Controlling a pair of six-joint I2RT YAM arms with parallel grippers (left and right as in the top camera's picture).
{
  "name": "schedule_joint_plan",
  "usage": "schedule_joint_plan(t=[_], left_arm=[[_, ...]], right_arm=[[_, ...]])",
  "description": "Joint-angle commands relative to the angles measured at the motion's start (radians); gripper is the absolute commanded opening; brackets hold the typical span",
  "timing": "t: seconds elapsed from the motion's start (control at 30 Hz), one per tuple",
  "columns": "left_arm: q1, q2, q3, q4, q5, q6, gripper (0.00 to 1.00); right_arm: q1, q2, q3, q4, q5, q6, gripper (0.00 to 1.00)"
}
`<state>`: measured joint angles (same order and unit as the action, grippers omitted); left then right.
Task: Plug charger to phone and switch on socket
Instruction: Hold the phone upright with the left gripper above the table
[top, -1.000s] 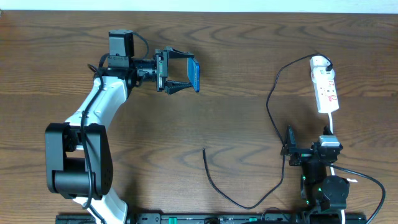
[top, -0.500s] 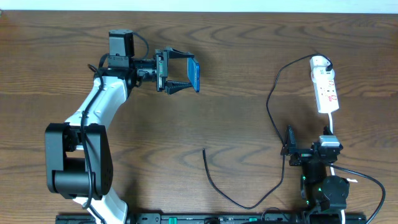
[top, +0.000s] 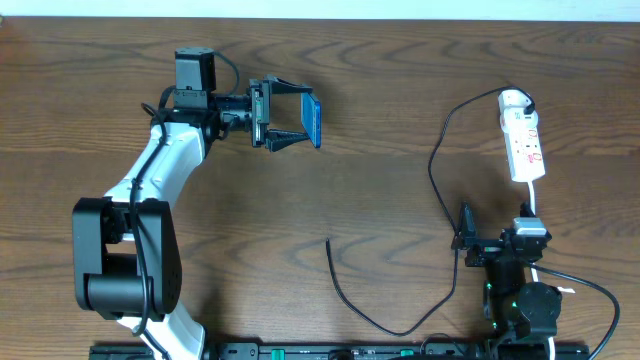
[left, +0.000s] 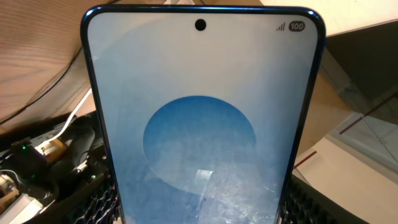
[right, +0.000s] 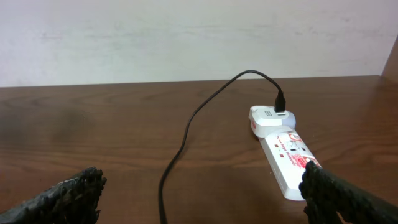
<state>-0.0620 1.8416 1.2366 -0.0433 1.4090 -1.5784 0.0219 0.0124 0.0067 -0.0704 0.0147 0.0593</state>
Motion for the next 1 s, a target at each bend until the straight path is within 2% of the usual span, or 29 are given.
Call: schedule_joint_plan(t=[0.0, 0.97], left_arm=[[0.000, -0.036, 0.008, 0.008, 0.048, -0.018, 0.08], [0.000, -0.036, 0.008, 0.008, 0.040, -0.030, 0.08]], right_arm=[[0.006, -0.003, -0.001, -0.004, -0.002, -0.012, 0.99], [0.006, -0.003, -0.001, -0.004, -0.002, -0.012, 0.99]])
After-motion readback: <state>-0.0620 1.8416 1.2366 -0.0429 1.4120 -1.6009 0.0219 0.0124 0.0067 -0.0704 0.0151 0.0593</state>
